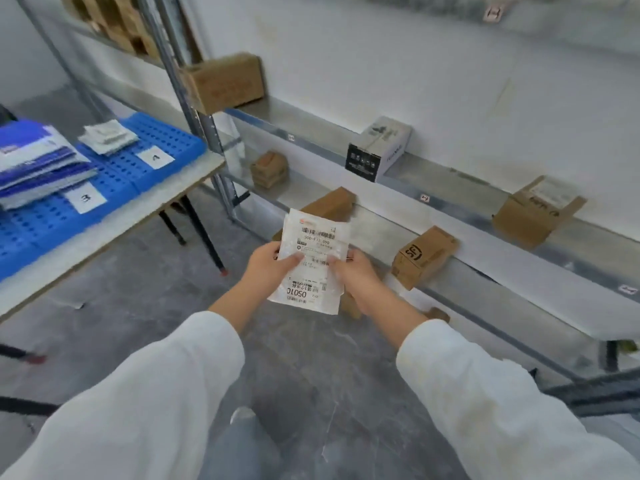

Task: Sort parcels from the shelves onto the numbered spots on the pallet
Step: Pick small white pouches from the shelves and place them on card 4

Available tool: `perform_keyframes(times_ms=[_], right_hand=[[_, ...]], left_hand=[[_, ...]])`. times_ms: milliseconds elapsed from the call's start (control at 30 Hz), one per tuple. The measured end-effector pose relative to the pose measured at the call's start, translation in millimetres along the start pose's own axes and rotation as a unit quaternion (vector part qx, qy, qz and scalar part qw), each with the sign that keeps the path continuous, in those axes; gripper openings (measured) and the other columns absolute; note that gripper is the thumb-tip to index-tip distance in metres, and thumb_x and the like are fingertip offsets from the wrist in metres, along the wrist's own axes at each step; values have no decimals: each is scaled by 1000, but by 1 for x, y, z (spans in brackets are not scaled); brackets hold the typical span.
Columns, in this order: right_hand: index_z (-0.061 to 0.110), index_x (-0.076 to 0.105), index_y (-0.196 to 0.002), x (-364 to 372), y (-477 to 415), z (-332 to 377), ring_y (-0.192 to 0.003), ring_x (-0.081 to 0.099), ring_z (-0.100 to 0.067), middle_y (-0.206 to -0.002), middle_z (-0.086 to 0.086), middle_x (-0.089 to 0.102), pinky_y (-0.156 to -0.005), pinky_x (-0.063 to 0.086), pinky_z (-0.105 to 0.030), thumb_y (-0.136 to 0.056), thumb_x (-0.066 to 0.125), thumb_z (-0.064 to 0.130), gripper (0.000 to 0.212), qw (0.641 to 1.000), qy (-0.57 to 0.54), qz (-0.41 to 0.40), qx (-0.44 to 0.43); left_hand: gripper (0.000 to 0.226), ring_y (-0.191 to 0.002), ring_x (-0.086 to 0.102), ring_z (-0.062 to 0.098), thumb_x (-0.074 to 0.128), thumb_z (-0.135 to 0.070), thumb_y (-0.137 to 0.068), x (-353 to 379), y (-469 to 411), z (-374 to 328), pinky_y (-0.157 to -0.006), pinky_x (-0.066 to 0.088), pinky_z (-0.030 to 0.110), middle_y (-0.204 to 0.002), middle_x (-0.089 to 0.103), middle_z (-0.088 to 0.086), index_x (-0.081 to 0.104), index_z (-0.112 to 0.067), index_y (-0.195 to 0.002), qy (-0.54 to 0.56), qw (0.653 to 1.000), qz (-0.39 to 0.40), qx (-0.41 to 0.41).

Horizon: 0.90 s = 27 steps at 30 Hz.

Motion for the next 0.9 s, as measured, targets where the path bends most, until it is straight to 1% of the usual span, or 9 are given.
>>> perform_keyframes(times_ms=[67,200,267,300,367,467,633,767,900], right_hand=[[13,49,-122,30,3,32,-94,64,-17,-118,1,64,-72,56,-31,-95,58,22,29,999,24,19,-26],[13,47,-125,94,-6,94,-81,59,-9,-112,4,60,-53,43,-17,-97,56,22,31,993,77,55,-72],[15,50,-123,131,-17,121,-80,63,-9,-115,3,65,-58,51,-22,-95,58,23,30,991,76,71,-80],[15,52,-122,156,-22,136,-83,66,-12,-115,0,67,-64,55,-28,-95,59,22,29,991,66,88,-76],[12,54,-120,203,-31,161,-80,67,-13,-111,-3,68,-61,55,-28,-95,60,19,27,991,45,106,-71],[5,53,-121,269,-43,190,-76,63,-10,-107,-6,66,-55,50,-24,-96,58,15,28,986,56,133,-79],[8,53,-121,360,-73,220,-91,65,-17,-116,-6,66,-74,54,-33,-96,56,16,26,979,85,158,-97],[10,52,-121,405,-100,231,-96,65,-18,-117,-4,65,-70,54,-30,-97,54,16,26,975,116,161,-103],[11,52,-119,435,-139,251,-94,63,-18,-114,-3,64,-74,52,-31,-97,54,17,23,972,128,168,-105]], left_hand=[[21,-86,70,18,67,-25,-88,-39,-1,-3,-71,57,29,-100,72,2,66,-13,-105,25,999,-21,-4],[18,-89,70,19,64,-21,-91,-119,-18,-9,-70,57,29,-103,72,4,68,-10,-105,75,996,-57,1],[15,-92,68,20,58,-17,-94,-160,-32,-10,-72,57,30,-107,71,6,68,-10,-102,120,990,-77,-13],[15,-95,68,22,56,-15,-95,-186,-41,-10,-80,57,36,-110,70,9,68,-9,-101,151,984,-93,-17],[17,-100,67,25,53,-12,-96,-234,-56,-9,-91,54,42,-112,69,10,67,-8,-104,185,975,-123,-17],[20,-95,67,21,52,-14,-97,-294,-73,-3,-84,54,34,-108,69,4,66,-9,-109,188,968,-166,-22],[21,-96,65,20,54,-21,-96,-375,-115,28,-88,54,36,-107,69,3,67,-10,-108,133,966,-220,-39],[12,-91,67,22,57,-20,-94,-408,-144,51,-88,55,43,-99,71,4,67,-17,-88,145,959,-237,-61],[16,-91,68,28,57,-20,-93,-426,-183,59,-86,56,46,-95,72,5,69,-10,-95,158,953,-247,-71]])
Point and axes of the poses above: each hand's wrist, its own y-axis away from the middle knuckle, its own x-axis out of the palm, z = x × y, the point moved 3 cm from there along -y, towards the middle knuckle
